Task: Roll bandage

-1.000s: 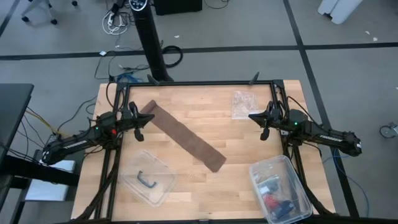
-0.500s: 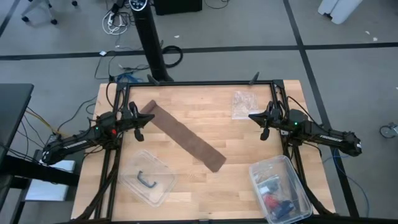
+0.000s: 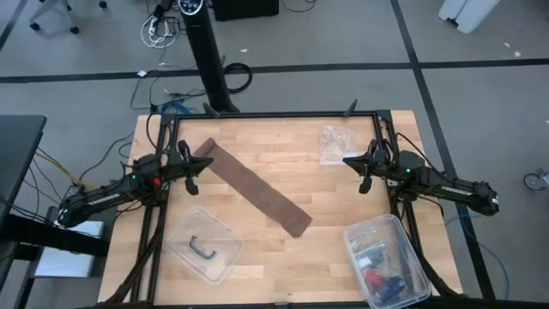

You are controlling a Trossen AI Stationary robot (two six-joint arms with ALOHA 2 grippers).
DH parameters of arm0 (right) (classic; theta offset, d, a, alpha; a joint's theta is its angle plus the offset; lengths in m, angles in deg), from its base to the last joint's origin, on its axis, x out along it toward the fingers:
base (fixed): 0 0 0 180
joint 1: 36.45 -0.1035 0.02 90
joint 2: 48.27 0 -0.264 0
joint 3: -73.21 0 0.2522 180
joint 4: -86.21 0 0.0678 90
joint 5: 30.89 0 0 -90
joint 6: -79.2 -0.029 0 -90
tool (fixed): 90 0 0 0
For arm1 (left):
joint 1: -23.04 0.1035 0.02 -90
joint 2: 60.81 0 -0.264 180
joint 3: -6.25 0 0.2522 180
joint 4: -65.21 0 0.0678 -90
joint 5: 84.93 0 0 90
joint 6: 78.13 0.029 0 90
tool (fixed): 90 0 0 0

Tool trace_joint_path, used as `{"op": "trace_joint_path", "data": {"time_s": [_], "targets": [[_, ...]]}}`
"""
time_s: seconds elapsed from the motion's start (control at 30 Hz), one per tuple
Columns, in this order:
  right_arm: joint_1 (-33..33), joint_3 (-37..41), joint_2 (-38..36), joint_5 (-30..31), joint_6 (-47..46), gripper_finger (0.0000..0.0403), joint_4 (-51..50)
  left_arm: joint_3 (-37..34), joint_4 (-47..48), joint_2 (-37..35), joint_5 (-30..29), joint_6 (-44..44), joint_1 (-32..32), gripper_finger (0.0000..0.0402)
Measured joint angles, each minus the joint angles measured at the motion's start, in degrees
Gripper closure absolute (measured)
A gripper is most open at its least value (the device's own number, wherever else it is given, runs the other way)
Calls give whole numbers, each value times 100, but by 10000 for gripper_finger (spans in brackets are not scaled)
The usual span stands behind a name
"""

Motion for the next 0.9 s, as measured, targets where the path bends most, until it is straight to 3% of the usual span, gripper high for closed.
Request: {"op": "trace_joint_path", "data": {"time_s": [0.4, 0.7, 0.9], "targets": [[2, 1, 0, 0, 0, 394, -2, 0, -78, -1, 1, -70, -2, 400], [1, 1, 0, 0, 1, 394, -1, -2, -362, 10, 79, -1946, 0, 400], [2, 2, 0, 0, 0, 394, 0, 3, -1749, 10, 1240, -1910, -4, 400]]}}
